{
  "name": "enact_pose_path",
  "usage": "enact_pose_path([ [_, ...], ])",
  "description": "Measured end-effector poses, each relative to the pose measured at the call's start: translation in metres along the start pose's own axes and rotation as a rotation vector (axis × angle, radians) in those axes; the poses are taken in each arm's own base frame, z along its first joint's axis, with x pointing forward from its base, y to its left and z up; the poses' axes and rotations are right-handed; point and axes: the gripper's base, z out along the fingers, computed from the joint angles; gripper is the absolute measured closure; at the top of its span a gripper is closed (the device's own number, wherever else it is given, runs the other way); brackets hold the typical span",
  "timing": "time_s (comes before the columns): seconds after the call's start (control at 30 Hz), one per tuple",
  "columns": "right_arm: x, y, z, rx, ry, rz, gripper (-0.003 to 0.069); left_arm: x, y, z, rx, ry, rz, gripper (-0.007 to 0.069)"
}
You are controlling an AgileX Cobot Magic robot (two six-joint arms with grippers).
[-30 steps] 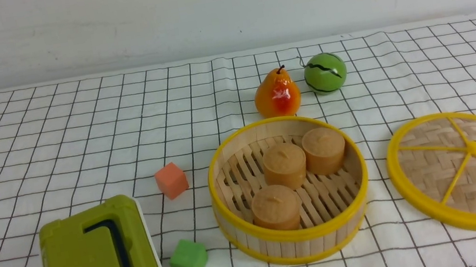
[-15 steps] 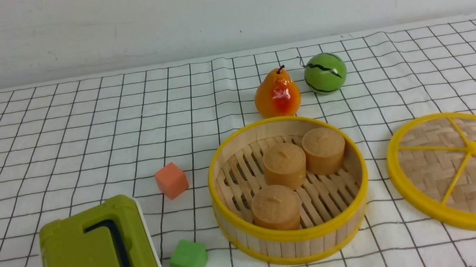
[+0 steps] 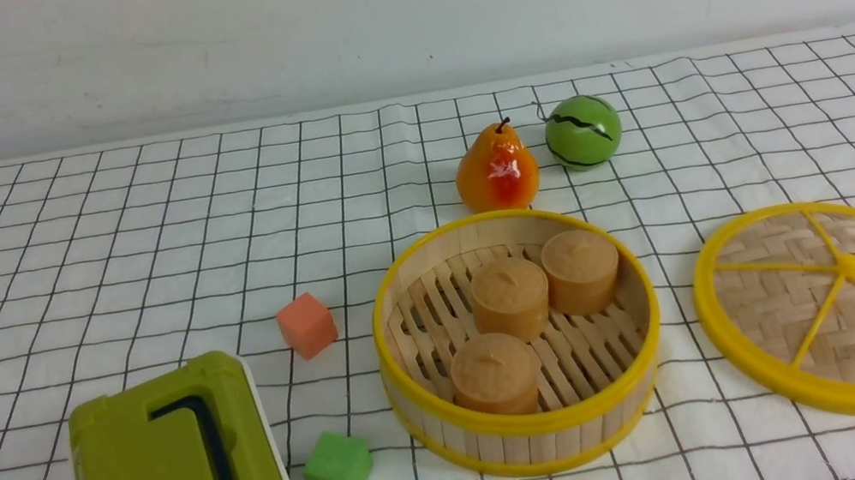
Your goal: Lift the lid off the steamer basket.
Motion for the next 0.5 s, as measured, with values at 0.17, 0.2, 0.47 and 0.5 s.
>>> enact_pose_path([
  [0.17, 0.0000, 0.0000, 0.0000, 0.000, 0.000, 0.000, 0.0618, 0.0000, 0.0000, 0.0000, 0.000, 0.000, 0.000, 0.0385],
  [0.2, 0.0000, 0.0000, 0.0000, 0.000, 0.000, 0.000, 0.0617, 0.0000, 0.0000, 0.0000, 0.000, 0.000, 0.000, 0.0385],
  [0.47, 0.0000, 0.0000, 0.0000, 0.000, 0.000, 0.000, 0.0604, 0.0000, 0.0000, 0.0000, 0.000, 0.000, 0.000, 0.0385],
  [0.5, 0.0000, 0.0000, 0.0000, 0.000, 0.000, 0.000, 0.0602, 0.0000, 0.0000, 0.0000, 0.000, 0.000, 0.000, 0.0385],
])
